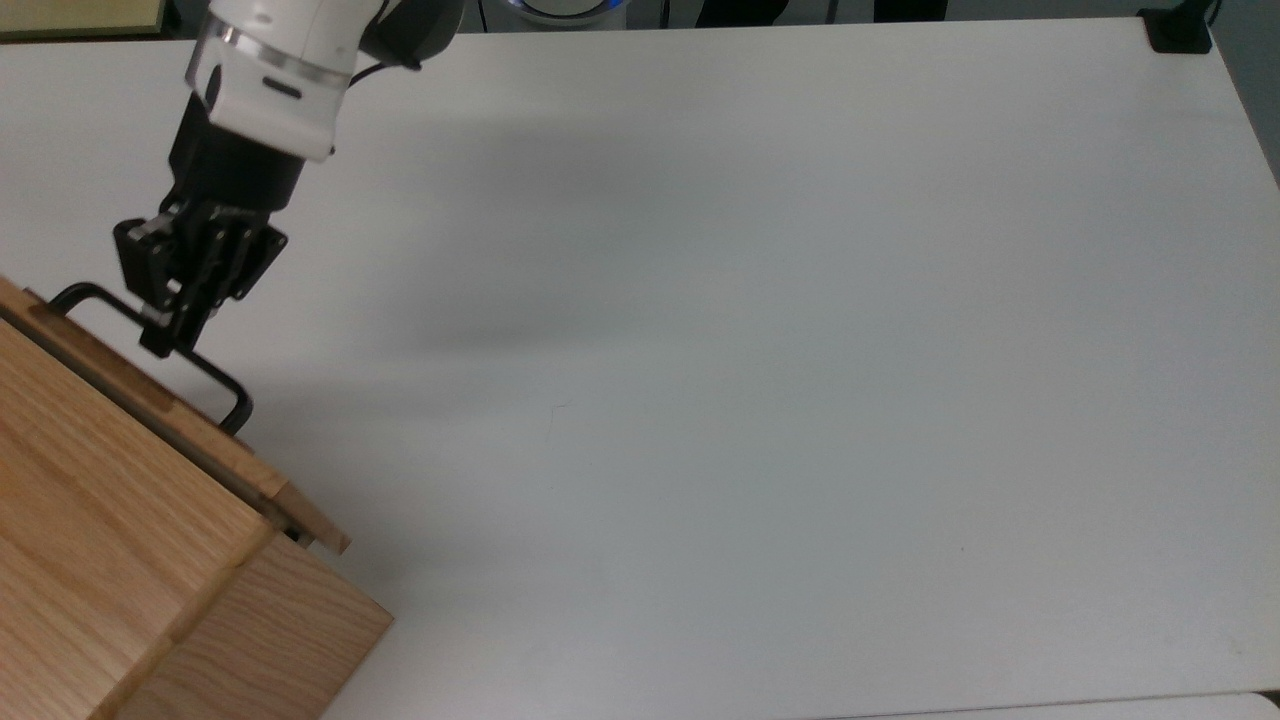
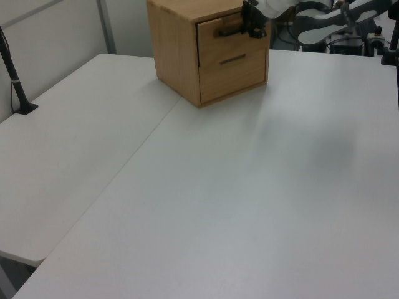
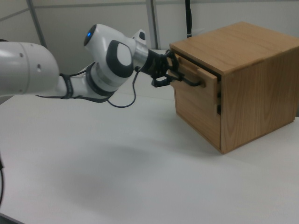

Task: Open the drawer by sliding it
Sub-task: 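Pull the handle away from the cabinet, sliding the upper drawer out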

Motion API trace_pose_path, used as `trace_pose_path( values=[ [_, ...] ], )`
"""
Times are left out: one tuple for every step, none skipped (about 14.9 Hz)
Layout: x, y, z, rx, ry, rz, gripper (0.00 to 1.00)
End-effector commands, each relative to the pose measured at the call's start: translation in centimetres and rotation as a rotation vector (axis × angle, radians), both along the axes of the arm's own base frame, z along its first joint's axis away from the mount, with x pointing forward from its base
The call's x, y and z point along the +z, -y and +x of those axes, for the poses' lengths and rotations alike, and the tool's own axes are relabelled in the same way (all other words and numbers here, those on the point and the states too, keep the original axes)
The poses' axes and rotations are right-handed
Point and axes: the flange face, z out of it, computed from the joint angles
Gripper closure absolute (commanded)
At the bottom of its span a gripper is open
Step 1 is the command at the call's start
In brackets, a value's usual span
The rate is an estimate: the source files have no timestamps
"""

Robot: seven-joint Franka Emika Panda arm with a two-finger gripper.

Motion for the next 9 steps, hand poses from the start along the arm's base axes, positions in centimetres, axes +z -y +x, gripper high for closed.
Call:
trace_pose_path(
  values=[
    [0.9,-3.7,-6.0,0.045,-0.049,-0.012,0.99],
    [1.0,-4.3,-6.7,0.052,-0.051,-0.011,0.99],
    [1.3,-4.6,-7.3,0.05,-0.053,-0.011,0.99],
    [1.4,-5.2,-7.7,0.049,-0.059,-0.009,0.99],
    [1.3,-6.8,-8.2,0.05,-0.074,-0.004,0.99],
    [1.4,-7.1,-8.6,0.029,-0.087,-0.003,0.99],
    [1.8,-7.4,-8.9,0.022,-0.092,-0.007,0.99],
    [2.0,-7.8,-9.0,0.022,-0.094,-0.009,0.99],
    [1.9,-8.3,-9.1,0.023,-0.104,-0.01,0.99]
  ],
)
